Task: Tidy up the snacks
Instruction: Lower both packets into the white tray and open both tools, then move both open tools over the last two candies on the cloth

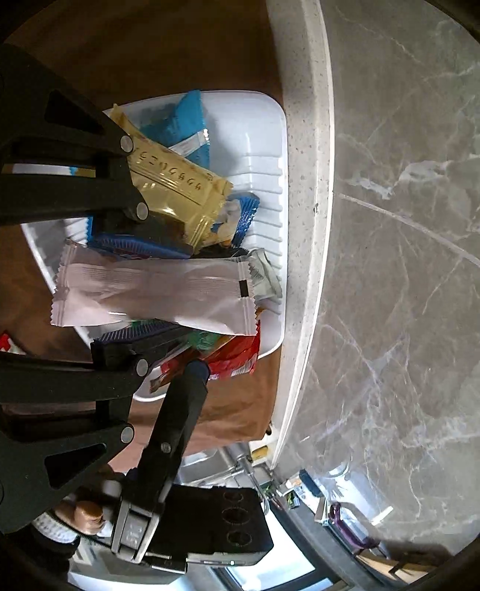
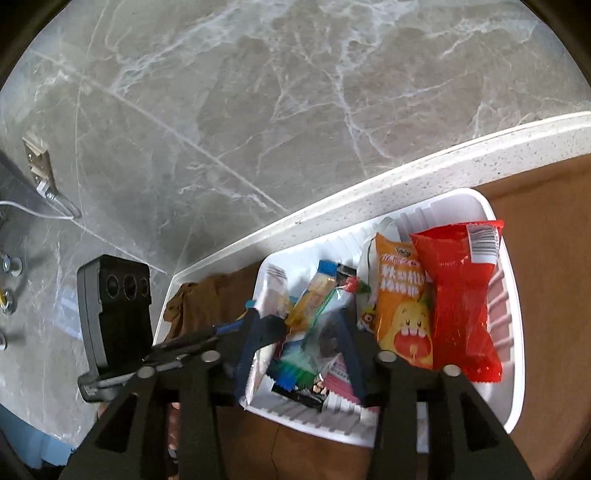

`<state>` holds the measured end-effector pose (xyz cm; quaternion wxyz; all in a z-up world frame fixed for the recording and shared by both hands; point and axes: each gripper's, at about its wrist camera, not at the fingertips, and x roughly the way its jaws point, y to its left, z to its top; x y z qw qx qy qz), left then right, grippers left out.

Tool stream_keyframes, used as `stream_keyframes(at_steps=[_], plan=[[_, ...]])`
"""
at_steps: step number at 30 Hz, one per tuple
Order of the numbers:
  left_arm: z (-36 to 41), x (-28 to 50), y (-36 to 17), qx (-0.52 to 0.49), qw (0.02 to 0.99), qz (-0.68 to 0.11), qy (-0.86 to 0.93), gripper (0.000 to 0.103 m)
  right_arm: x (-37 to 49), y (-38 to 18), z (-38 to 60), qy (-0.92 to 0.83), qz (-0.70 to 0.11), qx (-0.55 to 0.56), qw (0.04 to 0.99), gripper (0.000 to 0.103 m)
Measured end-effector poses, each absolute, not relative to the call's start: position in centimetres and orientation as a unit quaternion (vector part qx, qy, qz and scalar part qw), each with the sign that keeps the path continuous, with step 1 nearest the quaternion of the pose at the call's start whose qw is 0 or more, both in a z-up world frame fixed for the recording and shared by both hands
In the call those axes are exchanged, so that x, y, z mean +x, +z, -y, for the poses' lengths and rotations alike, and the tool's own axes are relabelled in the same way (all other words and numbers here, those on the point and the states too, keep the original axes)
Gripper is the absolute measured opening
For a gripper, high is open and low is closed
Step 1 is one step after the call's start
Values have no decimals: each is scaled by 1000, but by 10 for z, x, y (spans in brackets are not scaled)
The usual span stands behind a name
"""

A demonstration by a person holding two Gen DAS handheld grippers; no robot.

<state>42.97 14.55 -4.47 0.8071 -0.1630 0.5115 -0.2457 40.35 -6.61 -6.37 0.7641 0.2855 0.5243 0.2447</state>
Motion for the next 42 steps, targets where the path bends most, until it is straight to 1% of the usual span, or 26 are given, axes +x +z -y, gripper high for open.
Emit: stream_keyframes(at_steps=[2, 4, 7, 11, 17, 22, 25, 28, 34, 38, 42], plan=[[-144, 435, -46, -160, 811, -508, -241, 33, 405, -63, 68, 244, -521, 288, 765, 53], [-143, 431, -46, -160, 814, -504, -240, 39, 405, -61, 70, 243, -516, 290, 768, 56], [-144, 431, -42, -165, 820, -495, -236, 42, 401, -54, 75, 243, -507, 292, 773, 57], [-152, 427, -31, -167, 828, -483, -231, 42, 390, -45, 81, 246, -501, 295, 775, 57], [-149, 391, -4, -118, 846, -460, -242, 45, 357, -27, 96, 248, -498, 291, 778, 57], [-126, 342, 6, -28, 844, -457, -279, 45, 313, -5, 115, 241, -493, 258, 795, 57], [-106, 309, 2, 32, 831, -461, -308, 45, 279, 3, 127, 226, -495, 226, 808, 58], [-85, 277, -12, 73, 808, -473, -343, 45, 242, 5, 138, 212, -504, 204, 812, 59], [-50, 224, -42, 140, 763, -495, -391, 45, 160, -7, 152, 168, -539, 164, 809, 59], [-34, 204, -59, 181, 744, -499, -406, 45, 114, -20, 152, 134, -567, 156, 798, 59], [-28, 193, -65, 198, 733, -495, -422, 45, 78, -26, 143, 103, -584, 137, 794, 59]])
